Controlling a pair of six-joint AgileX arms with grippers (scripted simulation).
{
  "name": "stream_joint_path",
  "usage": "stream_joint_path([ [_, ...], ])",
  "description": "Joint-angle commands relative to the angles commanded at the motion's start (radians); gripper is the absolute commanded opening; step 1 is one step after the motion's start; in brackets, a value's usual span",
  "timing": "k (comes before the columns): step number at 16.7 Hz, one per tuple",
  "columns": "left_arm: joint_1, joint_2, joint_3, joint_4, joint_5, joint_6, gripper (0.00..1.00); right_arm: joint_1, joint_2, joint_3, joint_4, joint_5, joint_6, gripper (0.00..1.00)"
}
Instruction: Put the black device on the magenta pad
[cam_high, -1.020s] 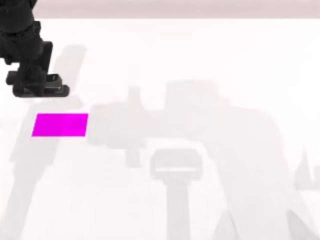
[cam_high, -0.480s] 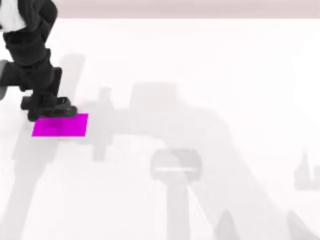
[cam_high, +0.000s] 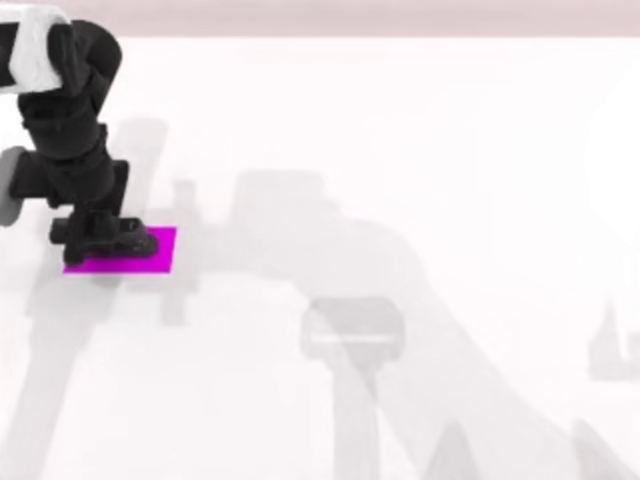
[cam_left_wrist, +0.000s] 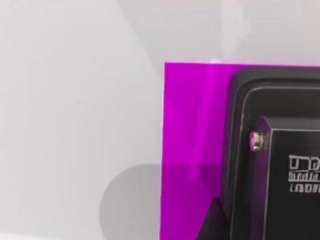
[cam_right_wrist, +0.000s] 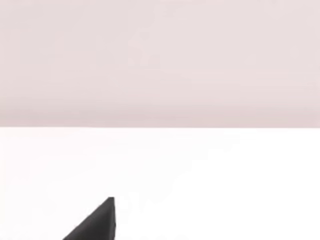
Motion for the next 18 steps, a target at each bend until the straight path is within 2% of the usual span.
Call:
stream_joint_path([
  [12, 0.000, 0.000, 0.000, 0.000, 0.000, 0.000, 0.98, 0.000, 0.000, 0.000, 0.000, 0.000, 0.000, 1.00],
  [18, 0.000, 0.000, 0.000, 0.000, 0.000, 0.000, 1.00, 0.000, 0.000, 0.000, 0.000, 0.000, 0.000, 1.00],
])
